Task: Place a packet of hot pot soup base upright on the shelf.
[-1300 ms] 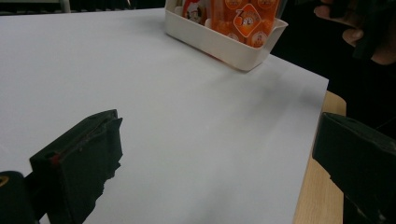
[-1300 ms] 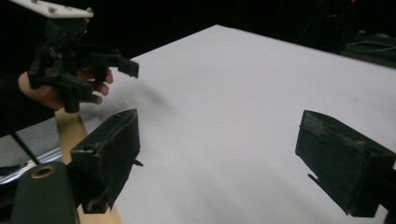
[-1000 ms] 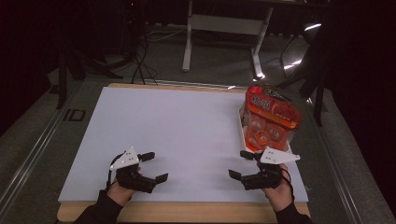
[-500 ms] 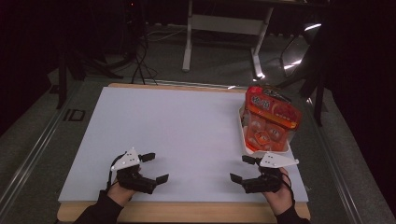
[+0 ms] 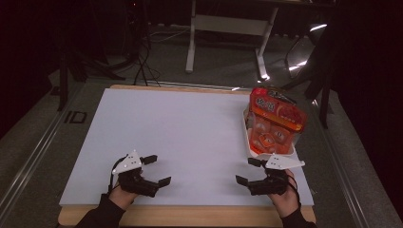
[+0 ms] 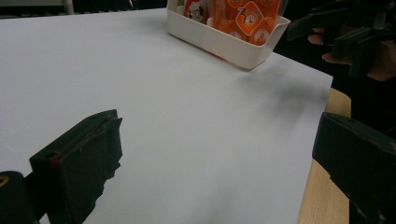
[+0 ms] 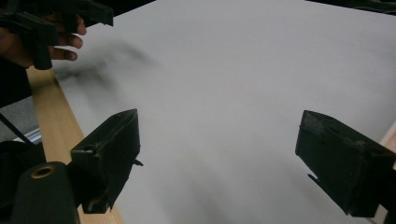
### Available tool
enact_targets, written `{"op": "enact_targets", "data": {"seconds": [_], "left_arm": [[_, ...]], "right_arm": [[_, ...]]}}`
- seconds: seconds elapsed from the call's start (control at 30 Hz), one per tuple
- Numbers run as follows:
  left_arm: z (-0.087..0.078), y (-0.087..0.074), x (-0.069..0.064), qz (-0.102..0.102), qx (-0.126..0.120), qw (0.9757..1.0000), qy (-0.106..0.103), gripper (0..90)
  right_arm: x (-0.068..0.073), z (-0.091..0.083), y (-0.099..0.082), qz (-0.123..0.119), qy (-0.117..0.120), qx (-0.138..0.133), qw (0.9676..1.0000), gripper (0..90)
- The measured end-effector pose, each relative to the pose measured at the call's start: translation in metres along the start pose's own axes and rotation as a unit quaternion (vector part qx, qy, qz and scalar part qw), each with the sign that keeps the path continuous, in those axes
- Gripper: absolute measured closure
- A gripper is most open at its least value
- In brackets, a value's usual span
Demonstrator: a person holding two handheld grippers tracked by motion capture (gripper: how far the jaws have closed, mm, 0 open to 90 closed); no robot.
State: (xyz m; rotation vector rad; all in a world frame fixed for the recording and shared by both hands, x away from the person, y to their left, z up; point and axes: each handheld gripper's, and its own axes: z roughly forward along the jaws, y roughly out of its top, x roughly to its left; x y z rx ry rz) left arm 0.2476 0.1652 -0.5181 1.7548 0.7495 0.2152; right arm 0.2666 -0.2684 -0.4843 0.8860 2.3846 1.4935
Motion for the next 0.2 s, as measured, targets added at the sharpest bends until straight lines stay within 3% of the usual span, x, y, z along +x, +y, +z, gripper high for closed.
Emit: {"op": "enact_targets", "data": {"seconds": [0.2], "left_arm": [[-0.0005,0.0001,0.0006,0.001,-0.001,1.0000,0.001,1.9]], "right_arm": [[-0.0012,-0.0005,-0.0003,0.000,-0.004,-0.002,1.0000,13.6]]}}
